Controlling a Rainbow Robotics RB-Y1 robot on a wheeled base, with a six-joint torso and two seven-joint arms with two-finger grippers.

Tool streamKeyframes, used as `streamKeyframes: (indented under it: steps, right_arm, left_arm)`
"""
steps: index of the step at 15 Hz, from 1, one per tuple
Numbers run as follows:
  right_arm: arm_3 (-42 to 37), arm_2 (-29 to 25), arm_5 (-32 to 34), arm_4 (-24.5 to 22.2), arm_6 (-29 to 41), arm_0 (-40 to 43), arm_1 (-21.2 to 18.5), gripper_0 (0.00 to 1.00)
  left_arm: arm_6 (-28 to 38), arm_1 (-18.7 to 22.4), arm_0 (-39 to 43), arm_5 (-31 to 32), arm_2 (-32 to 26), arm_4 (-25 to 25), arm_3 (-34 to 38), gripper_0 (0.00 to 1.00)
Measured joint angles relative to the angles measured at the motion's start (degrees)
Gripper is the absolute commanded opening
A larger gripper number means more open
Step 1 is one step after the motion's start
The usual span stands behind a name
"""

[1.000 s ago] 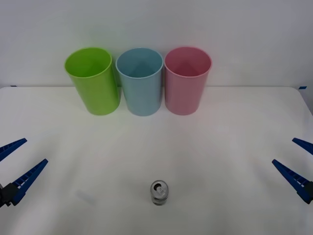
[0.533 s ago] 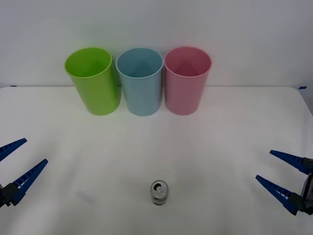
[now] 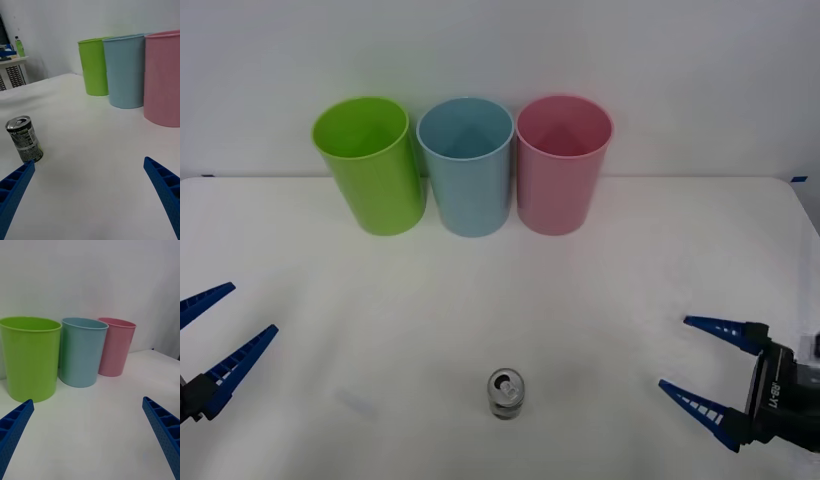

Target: Grasp the object on the table and drop it into the matching bin: aluminum can to the light blue bin, PET bottle to the pink bin.

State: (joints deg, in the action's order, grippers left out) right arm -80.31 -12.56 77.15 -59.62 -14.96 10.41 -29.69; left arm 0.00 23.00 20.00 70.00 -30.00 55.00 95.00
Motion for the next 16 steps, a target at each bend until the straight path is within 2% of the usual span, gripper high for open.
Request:
streamKeyframes:
  steps: [6,13,16]
  right_arm:
    - [0.1,8.2,-1.2,-0.1,-2.2,-1.5,0.1,1.0]
    - [0.1,18.4,-6.2,-0.1,-6.6,-4.2,0.1,1.0]
    - [0.1,22.0,-10.1,-0.3,-10.9,-5.4,0.9,1.0]
  left_arm:
    - [0.0,0.0,0.0,0.0,0.0,0.0,0.0,1.0]
    - [0.0,0.0,0.0,0.0,0.0,0.0,0.0,1.0]
    - [0.0,0.0,0.0,0.0,0.0,0.0,0.0,1.0]
